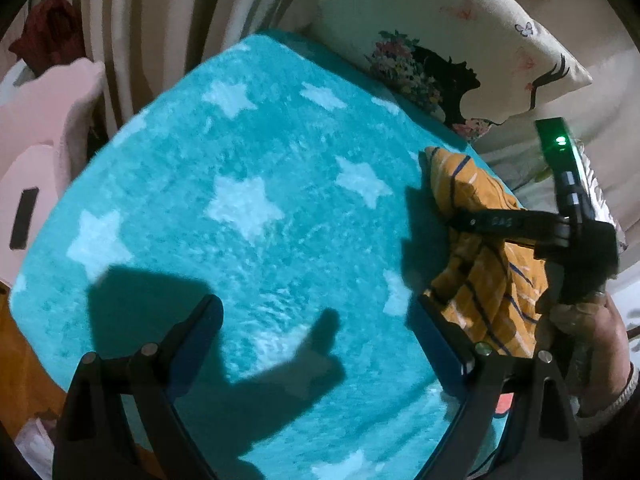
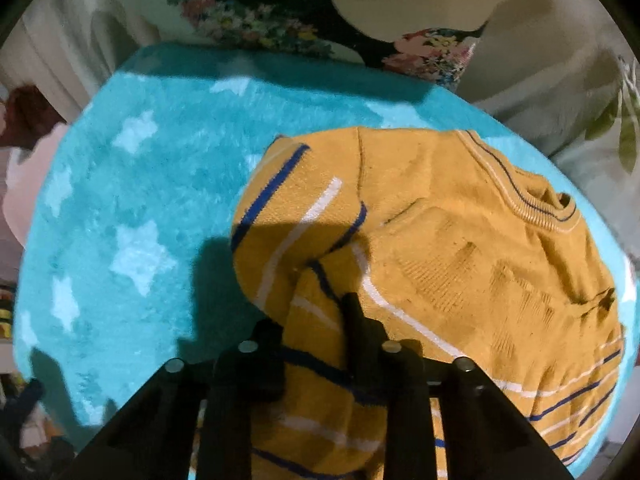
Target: Fold small clothes
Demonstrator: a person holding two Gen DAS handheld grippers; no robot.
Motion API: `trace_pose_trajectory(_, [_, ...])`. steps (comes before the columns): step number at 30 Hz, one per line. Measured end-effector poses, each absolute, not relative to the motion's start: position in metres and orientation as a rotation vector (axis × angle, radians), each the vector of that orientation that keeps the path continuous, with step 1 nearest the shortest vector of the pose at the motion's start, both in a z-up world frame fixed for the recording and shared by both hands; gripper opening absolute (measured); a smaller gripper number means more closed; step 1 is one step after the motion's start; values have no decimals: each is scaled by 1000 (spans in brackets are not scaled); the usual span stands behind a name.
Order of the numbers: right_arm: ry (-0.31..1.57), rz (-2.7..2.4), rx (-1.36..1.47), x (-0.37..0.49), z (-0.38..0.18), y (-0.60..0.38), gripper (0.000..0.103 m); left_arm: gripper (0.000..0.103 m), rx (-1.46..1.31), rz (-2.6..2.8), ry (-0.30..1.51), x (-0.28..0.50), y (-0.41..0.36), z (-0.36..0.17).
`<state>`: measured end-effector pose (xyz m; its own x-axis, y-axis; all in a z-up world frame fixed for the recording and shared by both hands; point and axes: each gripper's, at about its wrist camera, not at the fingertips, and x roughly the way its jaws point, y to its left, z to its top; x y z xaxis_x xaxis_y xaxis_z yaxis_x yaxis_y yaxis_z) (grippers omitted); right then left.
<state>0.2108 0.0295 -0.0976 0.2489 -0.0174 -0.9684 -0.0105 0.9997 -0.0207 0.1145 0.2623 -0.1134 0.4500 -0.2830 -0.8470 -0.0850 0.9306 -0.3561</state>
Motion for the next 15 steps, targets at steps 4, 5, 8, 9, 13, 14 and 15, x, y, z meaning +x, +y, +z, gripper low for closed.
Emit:
trace_pose_trajectory(4, [1291,24,61,209,-85,19,22,94,-394,-131,1117,116,255,-117])
trace_pose_trajectory(5, [1281,33,94,208,-81,15,21,94,-399,-131,1119,116,252,-117])
trace_pose_trajectory(8, [1249,82,219,201,-69,-7,20,94,-407,-128,1122,116,241,-117])
trace_pose_trajectory(9, [1239,96,252,198,-65,-12,20,94,-409,-127,1123,115,236,-116])
trace_pose_trajectory(13, [1183,158,391,181,-46,-46,19,94,-397,-122,1114,110,210,-108])
trace_pose_trajectory(14, [1166,173,421,177,-40,-57,18,94,-391,-122,1108,108,202,-104])
trace_pose_trajectory(15, [1150,186,447,171,-34,-68,18,94,-390,-128,1098,106,194,-99])
